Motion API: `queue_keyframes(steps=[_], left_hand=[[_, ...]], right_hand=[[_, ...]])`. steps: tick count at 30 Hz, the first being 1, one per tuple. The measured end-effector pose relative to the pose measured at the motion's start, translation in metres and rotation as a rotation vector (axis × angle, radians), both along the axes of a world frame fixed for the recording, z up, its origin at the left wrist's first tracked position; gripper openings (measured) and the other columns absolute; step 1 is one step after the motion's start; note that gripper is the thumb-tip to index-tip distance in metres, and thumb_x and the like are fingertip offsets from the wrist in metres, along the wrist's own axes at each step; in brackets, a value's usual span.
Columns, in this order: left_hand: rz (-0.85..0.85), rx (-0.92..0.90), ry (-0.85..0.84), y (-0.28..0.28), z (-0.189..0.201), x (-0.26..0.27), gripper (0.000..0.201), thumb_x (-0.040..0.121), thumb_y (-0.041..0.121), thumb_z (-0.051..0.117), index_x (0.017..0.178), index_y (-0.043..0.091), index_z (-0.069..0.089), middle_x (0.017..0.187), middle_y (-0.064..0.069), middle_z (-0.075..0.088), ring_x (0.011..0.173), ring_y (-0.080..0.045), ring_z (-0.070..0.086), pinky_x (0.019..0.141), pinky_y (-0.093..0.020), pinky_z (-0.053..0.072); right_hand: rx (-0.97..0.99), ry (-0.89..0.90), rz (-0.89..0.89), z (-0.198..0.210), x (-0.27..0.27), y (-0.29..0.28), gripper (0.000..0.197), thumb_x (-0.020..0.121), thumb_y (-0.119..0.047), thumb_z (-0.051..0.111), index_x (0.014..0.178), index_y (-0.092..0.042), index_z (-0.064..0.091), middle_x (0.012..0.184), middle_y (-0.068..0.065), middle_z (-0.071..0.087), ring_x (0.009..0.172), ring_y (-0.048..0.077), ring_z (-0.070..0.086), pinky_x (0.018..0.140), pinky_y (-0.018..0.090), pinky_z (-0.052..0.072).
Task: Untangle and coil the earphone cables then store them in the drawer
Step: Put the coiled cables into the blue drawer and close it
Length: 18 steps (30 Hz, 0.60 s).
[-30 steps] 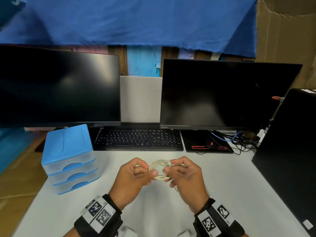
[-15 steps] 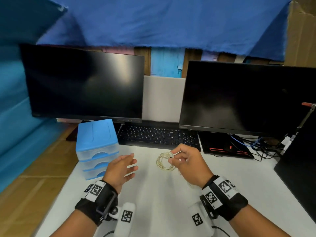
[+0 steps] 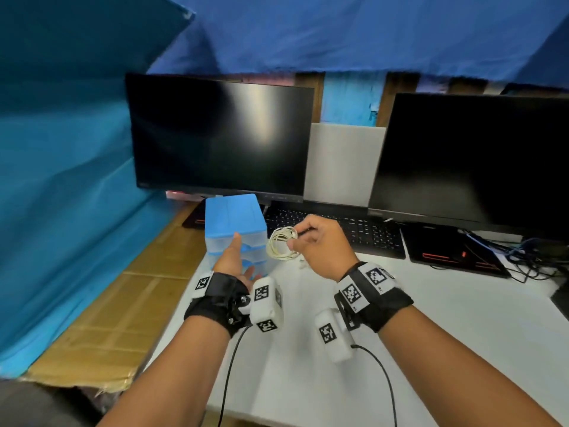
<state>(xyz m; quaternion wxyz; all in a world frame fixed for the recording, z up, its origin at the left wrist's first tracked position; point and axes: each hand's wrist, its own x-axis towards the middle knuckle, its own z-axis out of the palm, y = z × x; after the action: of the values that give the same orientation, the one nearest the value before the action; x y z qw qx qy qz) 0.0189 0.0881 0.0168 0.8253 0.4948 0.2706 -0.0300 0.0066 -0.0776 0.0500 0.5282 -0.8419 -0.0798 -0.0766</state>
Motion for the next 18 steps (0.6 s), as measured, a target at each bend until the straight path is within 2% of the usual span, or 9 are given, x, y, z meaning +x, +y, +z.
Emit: queue_keyframes(steps=[2, 5, 6, 8, 10, 12, 14, 16, 18], left_hand=[[-0.019, 0.013, -0.009, 0.000, 0.008, 0.002, 0.063, 0.096, 0.049, 0.046, 0.145, 0.011, 0.036, 0.152, -0.009, 0.034, 0.134, -0.033, 0.039, 0.083, -0.038, 0.045], [-0.052, -0.034, -0.017, 0.007, 0.004, 0.010, 0.064, 0.095, 0.054, 0.044, 0.138, 0.007, 0.041, 0.139, -0.013, 0.046, 0.128, -0.037, 0.048, 0.061, -0.036, 0.049], [-0.055, -0.053, -0.015, 0.009, 0.002, 0.009, 0.065, 0.092, 0.056, 0.046, 0.136, 0.008, 0.043, 0.135, -0.011, 0.046, 0.127, -0.038, 0.049, 0.058, -0.038, 0.050], [-0.017, -0.083, -0.014, 0.010, -0.005, 0.006, 0.066, 0.086, 0.057, 0.056, 0.133, 0.011, 0.047, 0.136, -0.011, 0.047, 0.123, -0.037, 0.052, 0.065, -0.037, 0.054], [0.045, -0.131, -0.044, 0.007, -0.015, -0.002, 0.059, 0.082, 0.049, 0.068, 0.127, 0.013, 0.054, 0.136, -0.011, 0.050, 0.112, -0.028, 0.057, 0.077, -0.032, 0.054], [0.046, -0.139, -0.080, 0.001, -0.026, -0.016, 0.043, 0.081, 0.041, 0.072, 0.112, 0.014, 0.062, 0.132, -0.012, 0.055, 0.101, -0.023, 0.061, 0.084, -0.031, 0.054], [0.014, -0.147, -0.092, -0.002, -0.037, -0.029, 0.029, 0.082, 0.036, 0.072, 0.099, 0.014, 0.063, 0.125, -0.011, 0.058, 0.102, -0.024, 0.064, 0.093, -0.034, 0.052], [-0.021, -0.181, -0.095, -0.002, -0.044, -0.041, 0.025, 0.082, 0.034, 0.072, 0.097, 0.016, 0.064, 0.116, -0.008, 0.060, 0.101, -0.023, 0.066, 0.091, -0.033, 0.052], [-0.049, -0.205, -0.087, -0.004, -0.048, -0.050, 0.024, 0.082, 0.034, 0.073, 0.098, 0.017, 0.066, 0.108, -0.005, 0.061, 0.095, -0.020, 0.069, 0.085, -0.031, 0.053]], right_hand=[[-0.029, 0.013, 0.022, 0.003, -0.005, 0.007, 0.013, 0.081, -0.012, 0.076, 0.086, -0.012, 0.064, 0.076, 0.009, 0.075, 0.056, 0.016, 0.063, 0.054, 0.033, 0.054], [-0.063, 0.011, 0.037, 0.007, -0.003, 0.015, 0.013, 0.080, -0.015, 0.076, 0.086, -0.014, 0.065, 0.076, 0.006, 0.075, 0.066, 0.023, 0.069, 0.066, 0.038, 0.057], [-0.059, 0.008, 0.039, 0.008, 0.000, 0.016, 0.013, 0.080, -0.015, 0.077, 0.084, -0.015, 0.064, 0.076, 0.007, 0.075, 0.066, 0.024, 0.068, 0.067, 0.039, 0.057], [-0.053, 0.002, 0.037, 0.012, 0.006, 0.017, 0.014, 0.080, -0.013, 0.077, 0.081, -0.015, 0.063, 0.076, 0.011, 0.075, 0.062, 0.019, 0.064, 0.065, 0.036, 0.053], [-0.036, 0.004, 0.040, 0.016, 0.012, 0.019, 0.013, 0.080, -0.010, 0.076, 0.082, -0.012, 0.064, 0.077, 0.015, 0.075, 0.058, 0.015, 0.061, 0.058, 0.029, 0.049], [-0.015, 0.014, 0.045, 0.020, 0.018, 0.022, 0.013, 0.080, -0.008, 0.076, 0.082, -0.010, 0.064, 0.078, 0.017, 0.074, 0.056, 0.016, 0.061, 0.055, 0.026, 0.046], [0.007, 0.015, 0.041, 0.020, 0.029, 0.029, 0.017, 0.078, -0.006, 0.077, 0.075, -0.014, 0.061, 0.073, 0.018, 0.072, 0.051, 0.015, 0.057, 0.053, 0.026, 0.044], [0.025, 0.006, 0.038, 0.020, 0.040, 0.039, 0.025, 0.076, -0.004, 0.078, 0.068, -0.018, 0.059, 0.066, 0.014, 0.067, 0.048, 0.015, 0.053, 0.053, 0.026, 0.043], [0.002, 0.010, 0.065, 0.021, 0.047, 0.049, 0.026, 0.074, -0.003, 0.079, 0.067, -0.017, 0.059, 0.065, 0.010, 0.062, 0.053, 0.017, 0.052, 0.054, 0.026, 0.044]])
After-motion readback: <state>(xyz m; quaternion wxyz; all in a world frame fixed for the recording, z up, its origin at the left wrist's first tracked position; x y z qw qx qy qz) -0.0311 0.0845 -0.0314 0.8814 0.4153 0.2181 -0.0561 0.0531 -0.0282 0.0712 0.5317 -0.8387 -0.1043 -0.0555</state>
